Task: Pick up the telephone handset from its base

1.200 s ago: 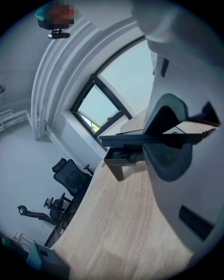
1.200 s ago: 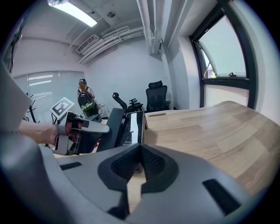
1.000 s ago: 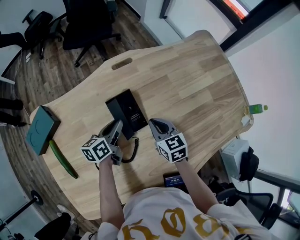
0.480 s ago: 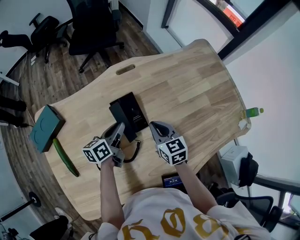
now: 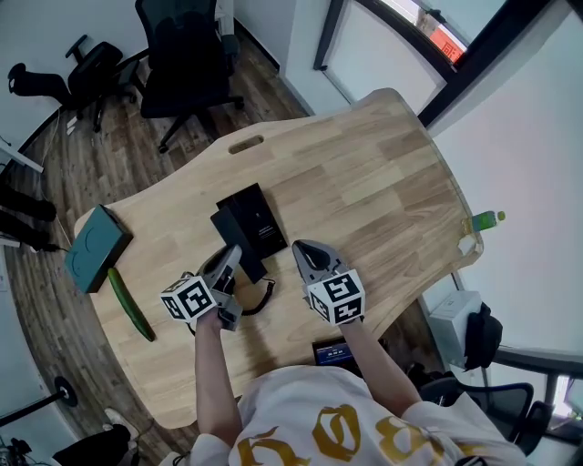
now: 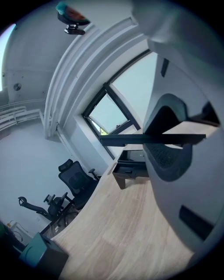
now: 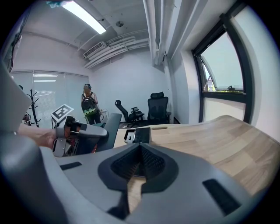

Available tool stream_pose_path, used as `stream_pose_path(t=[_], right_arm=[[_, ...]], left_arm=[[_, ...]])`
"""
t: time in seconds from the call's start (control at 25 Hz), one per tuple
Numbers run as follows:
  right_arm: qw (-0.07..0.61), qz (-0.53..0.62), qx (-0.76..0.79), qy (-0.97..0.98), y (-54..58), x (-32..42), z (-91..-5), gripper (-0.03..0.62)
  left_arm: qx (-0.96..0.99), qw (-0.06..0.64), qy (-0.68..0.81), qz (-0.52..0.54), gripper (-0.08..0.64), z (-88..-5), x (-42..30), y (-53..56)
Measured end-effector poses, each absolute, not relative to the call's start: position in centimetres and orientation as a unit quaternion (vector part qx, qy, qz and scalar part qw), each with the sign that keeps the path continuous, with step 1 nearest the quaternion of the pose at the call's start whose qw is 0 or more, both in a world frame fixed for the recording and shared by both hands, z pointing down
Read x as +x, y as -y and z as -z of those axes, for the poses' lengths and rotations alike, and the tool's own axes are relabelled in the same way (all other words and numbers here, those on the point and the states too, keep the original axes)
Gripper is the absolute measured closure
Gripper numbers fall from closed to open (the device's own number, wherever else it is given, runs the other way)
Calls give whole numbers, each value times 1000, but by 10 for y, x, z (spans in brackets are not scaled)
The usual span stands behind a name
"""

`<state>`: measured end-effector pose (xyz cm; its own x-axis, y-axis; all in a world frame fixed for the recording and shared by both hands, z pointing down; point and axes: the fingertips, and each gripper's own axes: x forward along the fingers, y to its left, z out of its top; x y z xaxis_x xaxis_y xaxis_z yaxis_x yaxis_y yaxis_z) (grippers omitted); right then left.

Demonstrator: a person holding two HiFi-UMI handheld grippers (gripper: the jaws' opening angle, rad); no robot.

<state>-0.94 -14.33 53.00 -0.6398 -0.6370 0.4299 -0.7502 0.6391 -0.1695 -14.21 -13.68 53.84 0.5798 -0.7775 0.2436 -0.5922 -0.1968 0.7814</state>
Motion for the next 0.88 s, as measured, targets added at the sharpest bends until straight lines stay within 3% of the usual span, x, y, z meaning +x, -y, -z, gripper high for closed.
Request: stream_pose_path(t=[0.88], right_arm=[[140, -178, 405, 886, 124, 1, -509, 588]], left_arm=[[795, 434, 406, 123, 488, -500, -129, 100]])
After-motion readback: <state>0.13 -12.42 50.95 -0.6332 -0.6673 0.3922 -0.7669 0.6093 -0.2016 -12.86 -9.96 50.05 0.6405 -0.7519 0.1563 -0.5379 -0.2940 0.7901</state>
